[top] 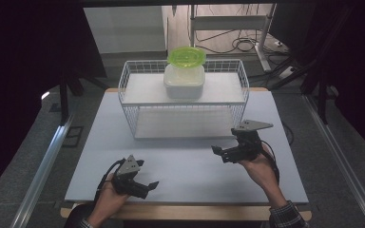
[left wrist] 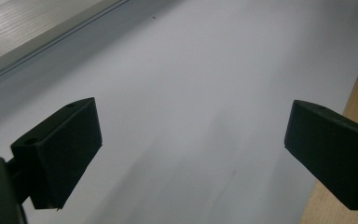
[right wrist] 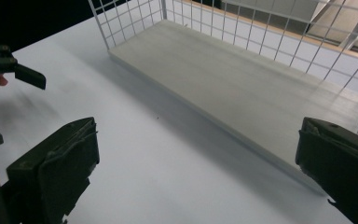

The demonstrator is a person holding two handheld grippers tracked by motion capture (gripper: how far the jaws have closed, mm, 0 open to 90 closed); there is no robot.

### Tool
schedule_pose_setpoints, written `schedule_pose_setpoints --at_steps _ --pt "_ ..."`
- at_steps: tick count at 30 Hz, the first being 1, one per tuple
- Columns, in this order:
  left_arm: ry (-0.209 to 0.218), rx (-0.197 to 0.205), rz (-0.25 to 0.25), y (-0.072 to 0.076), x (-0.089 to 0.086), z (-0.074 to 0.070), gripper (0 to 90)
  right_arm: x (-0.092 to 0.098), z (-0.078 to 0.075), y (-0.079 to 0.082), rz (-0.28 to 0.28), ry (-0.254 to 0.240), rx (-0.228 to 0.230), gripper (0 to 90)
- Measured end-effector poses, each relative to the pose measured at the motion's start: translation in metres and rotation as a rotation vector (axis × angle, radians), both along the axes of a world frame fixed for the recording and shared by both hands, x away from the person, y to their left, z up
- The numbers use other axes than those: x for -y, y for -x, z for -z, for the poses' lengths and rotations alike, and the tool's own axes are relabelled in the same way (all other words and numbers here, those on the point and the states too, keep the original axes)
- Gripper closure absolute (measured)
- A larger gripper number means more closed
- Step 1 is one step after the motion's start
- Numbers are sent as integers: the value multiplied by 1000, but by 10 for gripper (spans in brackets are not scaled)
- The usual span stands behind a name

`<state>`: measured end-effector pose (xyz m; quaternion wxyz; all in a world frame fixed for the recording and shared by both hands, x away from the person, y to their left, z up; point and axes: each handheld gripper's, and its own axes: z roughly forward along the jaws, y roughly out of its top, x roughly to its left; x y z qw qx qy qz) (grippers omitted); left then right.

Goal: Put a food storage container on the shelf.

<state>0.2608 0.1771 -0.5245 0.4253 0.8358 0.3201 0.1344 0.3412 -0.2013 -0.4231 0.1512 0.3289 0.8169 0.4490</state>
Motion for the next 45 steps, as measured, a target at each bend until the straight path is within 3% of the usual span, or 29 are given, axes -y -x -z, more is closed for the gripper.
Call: schedule_pose_setpoints --at_steps 12,30,45 --pt "-5 1 4 0 0 0 37 5 20 10 -9 36 -30 0" --pt "-5 -1 6 0 1 1 36 16 53 26 23 66 -31 0" --pt "-13 -5 14 0 2 3 34 18 80 30 15 97 -88 0"
